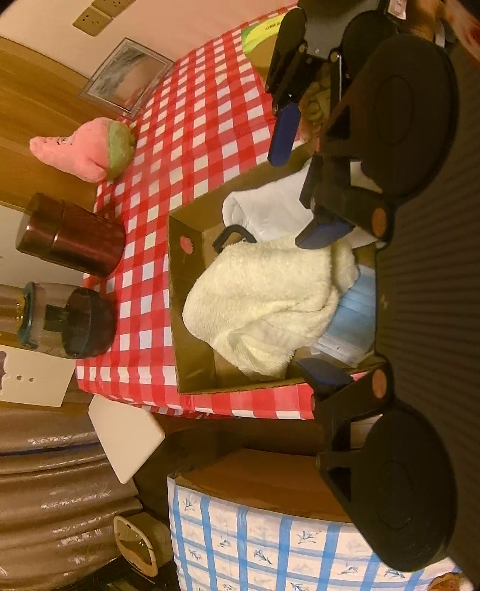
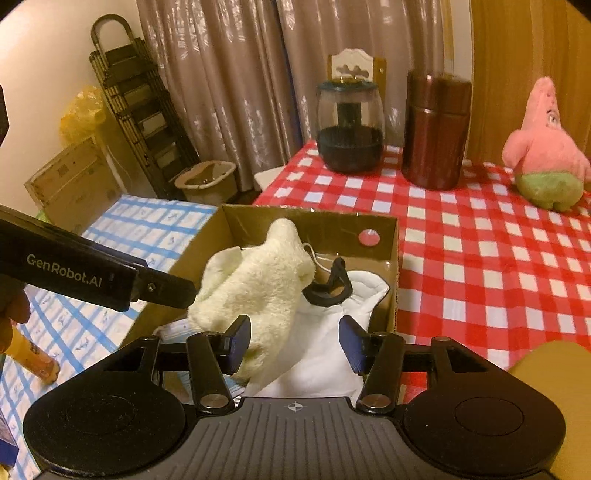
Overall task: Organize soft objects
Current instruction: 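Lower the towel and sock into the box and open both grippers, then withdraw both open grippers from the box back over the table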
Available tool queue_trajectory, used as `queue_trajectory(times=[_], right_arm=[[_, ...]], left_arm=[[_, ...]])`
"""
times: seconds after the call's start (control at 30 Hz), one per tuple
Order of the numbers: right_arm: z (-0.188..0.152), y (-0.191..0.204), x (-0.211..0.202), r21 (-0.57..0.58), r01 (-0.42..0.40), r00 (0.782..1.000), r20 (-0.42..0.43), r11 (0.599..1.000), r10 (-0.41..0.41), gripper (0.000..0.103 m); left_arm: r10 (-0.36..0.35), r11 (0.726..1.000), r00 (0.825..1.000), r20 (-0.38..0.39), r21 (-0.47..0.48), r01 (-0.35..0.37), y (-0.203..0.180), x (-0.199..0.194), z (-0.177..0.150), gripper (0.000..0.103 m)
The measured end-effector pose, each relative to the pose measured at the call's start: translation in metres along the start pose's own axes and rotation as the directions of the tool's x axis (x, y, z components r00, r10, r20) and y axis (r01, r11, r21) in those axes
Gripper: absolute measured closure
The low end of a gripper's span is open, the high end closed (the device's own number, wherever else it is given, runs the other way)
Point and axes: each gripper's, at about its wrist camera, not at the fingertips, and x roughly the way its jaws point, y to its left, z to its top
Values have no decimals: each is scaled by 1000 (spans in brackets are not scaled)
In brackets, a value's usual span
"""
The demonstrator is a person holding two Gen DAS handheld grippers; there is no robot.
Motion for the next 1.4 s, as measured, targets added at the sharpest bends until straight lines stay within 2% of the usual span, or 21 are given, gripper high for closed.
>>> queue_trajectory(times=[0.13, 0.4, 0.5, 0.67, 0.77, 1.0, 1.17, 1.4], right_arm=[[1, 5, -26, -15, -6, 1000, 25, 1000, 6, 50], [-4, 16, -90, -136, 0, 996, 88, 991, 12, 50], [-7, 12, -116, -148, 0, 993, 114, 989, 17, 49], [-13, -1, -156, -114, 1, 993, 119, 993, 13, 45], [-21, -9, -179, -102, 9, 993, 116, 995, 3, 41], [-45, -42, -229, -25, 40, 992, 121, 999, -37, 33], [-70, -71, -266, 34, 96, 987, 127, 995, -100, 29], [-102, -112, -319, 122, 184, 969, 143, 975, -201, 25]], left_arm=[[14, 1000, 999, 32, -9, -13, -7, -22, -8, 37], [61, 998, 993, 105, -3, -61, -33, -69, -31, 33], [70, 997, 988, 139, -27, -67, -43, -86, -42, 25], [69, 996, 981, 179, -64, -58, -63, -111, -61, 17], [97, 995, 976, 193, -53, -88, -79, -123, -70, 16], [76, 997, 967, 241, -52, -65, -116, -148, -90, 15], [49, 998, 963, 264, -37, -40, -146, -156, -107, 14], [-2, 999, 961, 276, -35, 12, -187, -157, -122, 13]])
